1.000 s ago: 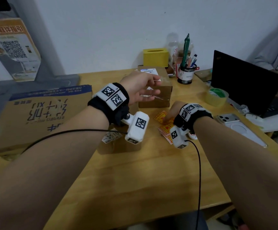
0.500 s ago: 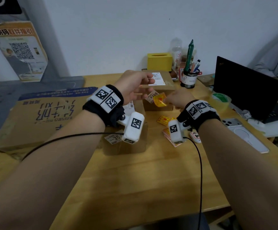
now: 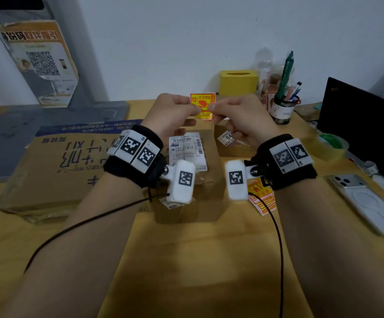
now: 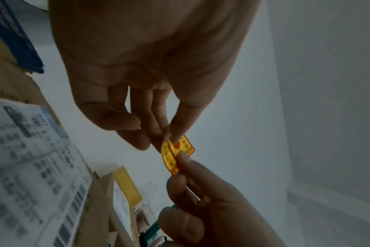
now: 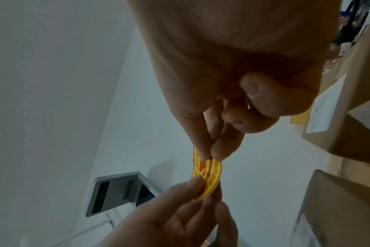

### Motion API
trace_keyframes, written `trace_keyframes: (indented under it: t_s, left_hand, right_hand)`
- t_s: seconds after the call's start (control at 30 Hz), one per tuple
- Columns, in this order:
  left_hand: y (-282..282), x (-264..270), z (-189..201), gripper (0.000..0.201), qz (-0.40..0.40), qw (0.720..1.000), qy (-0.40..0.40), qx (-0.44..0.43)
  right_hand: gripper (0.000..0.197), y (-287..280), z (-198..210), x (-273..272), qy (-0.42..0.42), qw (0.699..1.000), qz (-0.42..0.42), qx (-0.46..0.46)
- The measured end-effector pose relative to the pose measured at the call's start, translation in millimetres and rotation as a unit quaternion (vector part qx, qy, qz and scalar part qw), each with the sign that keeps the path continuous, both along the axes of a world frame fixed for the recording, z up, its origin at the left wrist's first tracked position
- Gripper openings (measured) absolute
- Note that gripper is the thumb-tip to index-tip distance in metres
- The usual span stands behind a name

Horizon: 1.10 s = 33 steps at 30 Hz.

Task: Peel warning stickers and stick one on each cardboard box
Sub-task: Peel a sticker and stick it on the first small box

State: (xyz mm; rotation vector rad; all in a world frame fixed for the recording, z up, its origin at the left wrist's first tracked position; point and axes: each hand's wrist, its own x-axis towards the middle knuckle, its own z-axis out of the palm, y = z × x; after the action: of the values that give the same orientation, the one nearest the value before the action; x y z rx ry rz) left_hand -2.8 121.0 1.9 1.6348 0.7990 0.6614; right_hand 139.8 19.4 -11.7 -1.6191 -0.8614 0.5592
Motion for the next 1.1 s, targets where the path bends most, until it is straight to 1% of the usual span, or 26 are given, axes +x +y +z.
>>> trace_keyframes:
  t_s: [0.13,0.3,0.5,0.53,0.6,0.67,0.77,0.83,0.93,1.0,1.1]
  left_hand:
    - [8,-6,-3,0.014,0.022,1.0,-0.01,0.01]
    - [10,-10,-2,0.021,0.029,0.999,-0.022,0.006]
    - [6,-10,1,0.029,0.037,0.999,-0.016,0.003]
    - [5,-11,2,0.03,0.036,0.999,-0.011,0.004]
    - [2,-13,3,0.034,0.038,0.999,-0.007,0.009]
    - [-2,-15,5,0.036,0.051,0.998,-0.006,0.042]
    - [-11,-20,10,0.024,0.047,0.991,-0.014,0.125]
    - [-18,-24,13,0.023,0.02,0.988,-0.013,0.15]
    - [-29,-27,16,0.022,-0.014,0.988,0.008,0.156]
    - [-34,-29,16,0.021,-0.016,0.989,0.016,0.146]
    - [-38,-31,16,0.013,-0.01,0.993,0.013,0.113]
  right_hand:
    - [0.014,8,-4,1,0.013,0.999,0.034,0.001]
    - [0.018,10,-5,3,0.017,0.997,0.072,-0.006]
    - [0.015,3,-3,4,0.009,0.997,0.076,-0.025]
    - [0.016,1,-3,3,0.007,0.997,0.074,-0.029]
    - [0.026,-2,-1,2,0.005,0.997,0.069,-0.035]
    - [0.036,-5,2,-1,-0.001,0.997,0.06,-0.038]
    - [0.036,-12,9,-7,-0.008,0.998,0.047,-0.04]
    - [0.035,-18,13,-12,-0.013,0.998,0.044,-0.037]
    - [0.033,-25,18,-21,-0.017,0.998,0.046,-0.024]
    - [0.03,-28,19,-27,-0.01,0.998,0.053,-0.013]
    - [0.033,-31,19,-32,0.017,0.997,0.069,0.005]
